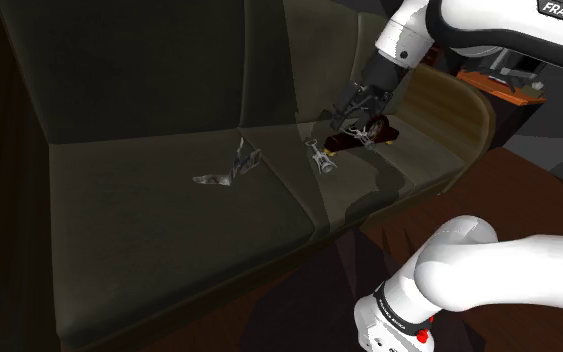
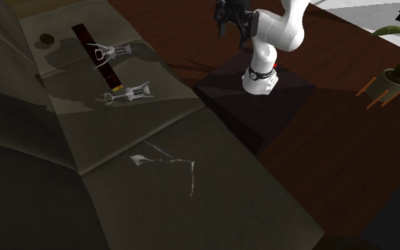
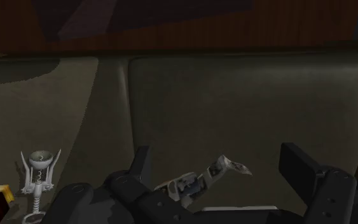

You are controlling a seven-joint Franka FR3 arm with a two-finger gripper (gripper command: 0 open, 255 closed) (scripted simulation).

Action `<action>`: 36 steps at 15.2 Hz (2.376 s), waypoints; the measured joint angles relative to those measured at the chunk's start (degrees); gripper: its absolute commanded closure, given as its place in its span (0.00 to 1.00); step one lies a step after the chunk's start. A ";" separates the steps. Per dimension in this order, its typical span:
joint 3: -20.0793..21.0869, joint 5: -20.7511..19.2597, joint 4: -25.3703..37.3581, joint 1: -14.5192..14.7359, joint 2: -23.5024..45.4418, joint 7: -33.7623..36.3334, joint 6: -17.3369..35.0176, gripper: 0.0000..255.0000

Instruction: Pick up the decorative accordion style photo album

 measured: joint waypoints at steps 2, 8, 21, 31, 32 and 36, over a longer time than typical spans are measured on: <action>0.58 0.00 0.02 -0.09 0.80 0.68 0.71 0.00; 6.92 -1.10 1.80 -1.48 11.20 9.01 8.24 0.00; 18.10 -14.19 16.53 -5.66 42.48 33.10 18.21 0.00; 16.63 -27.87 37.65 -2.32 68.60 49.09 14.39 0.00; 16.08 -28.73 40.29 -1.83 71.03 49.93 13.41 0.00; 13.92 -31.43 51.09 0.68 80.95 53.06 9.92 0.00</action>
